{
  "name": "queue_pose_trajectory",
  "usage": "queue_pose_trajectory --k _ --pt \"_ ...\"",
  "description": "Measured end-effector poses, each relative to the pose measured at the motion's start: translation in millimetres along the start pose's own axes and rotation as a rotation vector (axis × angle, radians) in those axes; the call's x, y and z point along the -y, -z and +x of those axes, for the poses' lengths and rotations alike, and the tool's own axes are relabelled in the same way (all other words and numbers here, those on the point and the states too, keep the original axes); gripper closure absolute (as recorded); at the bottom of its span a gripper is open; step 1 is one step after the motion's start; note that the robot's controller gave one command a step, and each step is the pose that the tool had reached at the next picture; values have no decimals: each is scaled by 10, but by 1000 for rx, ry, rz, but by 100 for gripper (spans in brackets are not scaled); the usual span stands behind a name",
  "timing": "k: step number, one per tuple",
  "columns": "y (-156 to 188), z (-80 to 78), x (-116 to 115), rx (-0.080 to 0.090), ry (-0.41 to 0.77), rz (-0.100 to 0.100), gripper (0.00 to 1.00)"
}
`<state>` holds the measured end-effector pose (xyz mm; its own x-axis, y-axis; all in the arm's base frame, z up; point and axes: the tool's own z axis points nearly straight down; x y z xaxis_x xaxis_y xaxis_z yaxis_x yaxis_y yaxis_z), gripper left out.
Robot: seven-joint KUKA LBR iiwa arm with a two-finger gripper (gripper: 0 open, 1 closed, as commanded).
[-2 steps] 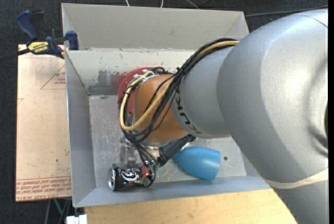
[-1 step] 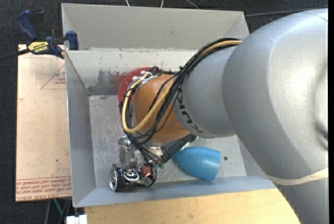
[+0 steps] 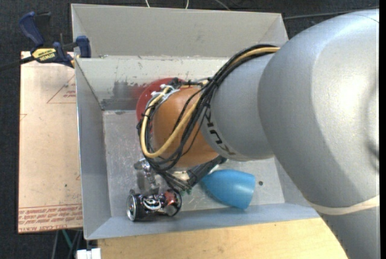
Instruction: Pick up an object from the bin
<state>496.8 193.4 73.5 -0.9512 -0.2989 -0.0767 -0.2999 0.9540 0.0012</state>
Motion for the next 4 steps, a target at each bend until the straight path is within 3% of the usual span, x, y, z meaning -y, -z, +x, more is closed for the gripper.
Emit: queue_pose_trajectory --k 4 --pt "0 0 0 0 0 -1 100"
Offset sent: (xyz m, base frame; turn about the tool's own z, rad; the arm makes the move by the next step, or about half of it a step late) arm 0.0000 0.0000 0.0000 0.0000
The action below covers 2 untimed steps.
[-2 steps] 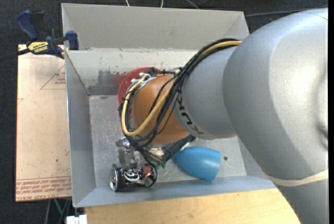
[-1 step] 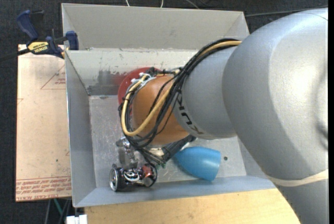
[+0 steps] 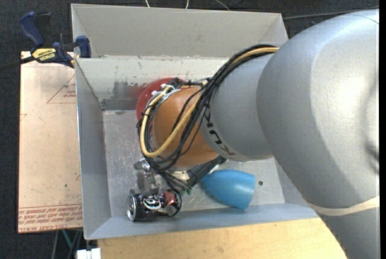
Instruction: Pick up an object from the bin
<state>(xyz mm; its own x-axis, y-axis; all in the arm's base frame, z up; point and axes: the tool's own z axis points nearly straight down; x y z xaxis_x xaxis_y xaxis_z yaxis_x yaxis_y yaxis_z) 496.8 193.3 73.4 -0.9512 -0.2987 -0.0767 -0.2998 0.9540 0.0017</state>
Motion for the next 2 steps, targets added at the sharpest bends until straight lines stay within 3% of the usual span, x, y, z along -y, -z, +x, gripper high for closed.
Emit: queue_pose_trajectory --k 2 --pt "0 0 0 0 0 0 100"
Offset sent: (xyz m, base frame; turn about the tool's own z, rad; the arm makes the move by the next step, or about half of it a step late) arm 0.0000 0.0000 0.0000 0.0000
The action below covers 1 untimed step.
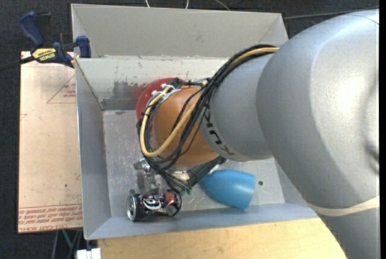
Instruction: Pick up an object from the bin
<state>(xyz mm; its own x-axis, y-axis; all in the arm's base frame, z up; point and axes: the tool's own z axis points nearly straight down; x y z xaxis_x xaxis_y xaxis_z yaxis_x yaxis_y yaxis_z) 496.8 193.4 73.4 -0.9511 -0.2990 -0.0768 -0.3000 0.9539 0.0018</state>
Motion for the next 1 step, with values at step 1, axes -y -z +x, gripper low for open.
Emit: queue_pose_trajectory --k 1 --pt "0 0 0 0 0 0 100"
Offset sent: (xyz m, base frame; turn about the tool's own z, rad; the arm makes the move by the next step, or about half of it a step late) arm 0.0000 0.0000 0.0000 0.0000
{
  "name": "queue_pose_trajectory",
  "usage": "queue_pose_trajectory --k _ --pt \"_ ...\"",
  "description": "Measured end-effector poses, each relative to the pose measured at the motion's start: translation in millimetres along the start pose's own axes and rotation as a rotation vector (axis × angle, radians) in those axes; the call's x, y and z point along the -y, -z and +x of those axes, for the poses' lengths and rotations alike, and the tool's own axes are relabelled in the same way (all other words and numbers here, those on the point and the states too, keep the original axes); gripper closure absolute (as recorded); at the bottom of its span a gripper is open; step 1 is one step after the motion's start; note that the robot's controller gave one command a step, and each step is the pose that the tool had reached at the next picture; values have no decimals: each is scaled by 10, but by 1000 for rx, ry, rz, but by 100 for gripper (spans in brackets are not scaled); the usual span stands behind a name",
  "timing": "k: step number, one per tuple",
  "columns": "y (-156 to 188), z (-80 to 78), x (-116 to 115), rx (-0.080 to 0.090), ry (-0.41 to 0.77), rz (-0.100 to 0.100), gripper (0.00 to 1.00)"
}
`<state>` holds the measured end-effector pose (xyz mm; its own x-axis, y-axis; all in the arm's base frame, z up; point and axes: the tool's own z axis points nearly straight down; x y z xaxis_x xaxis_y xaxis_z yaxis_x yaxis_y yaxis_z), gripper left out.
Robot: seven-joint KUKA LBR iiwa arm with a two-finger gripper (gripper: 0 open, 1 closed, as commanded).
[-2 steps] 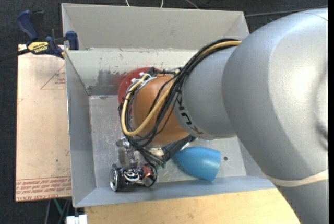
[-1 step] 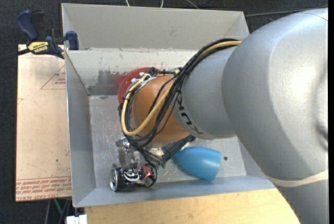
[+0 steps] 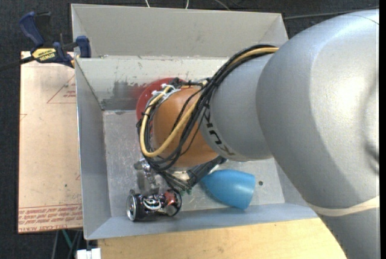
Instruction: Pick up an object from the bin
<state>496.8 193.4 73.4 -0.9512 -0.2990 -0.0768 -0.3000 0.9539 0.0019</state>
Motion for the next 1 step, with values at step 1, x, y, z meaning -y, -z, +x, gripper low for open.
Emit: queue_pose_trajectory --k 1 --pt "0 0 0 0 0 0 100"
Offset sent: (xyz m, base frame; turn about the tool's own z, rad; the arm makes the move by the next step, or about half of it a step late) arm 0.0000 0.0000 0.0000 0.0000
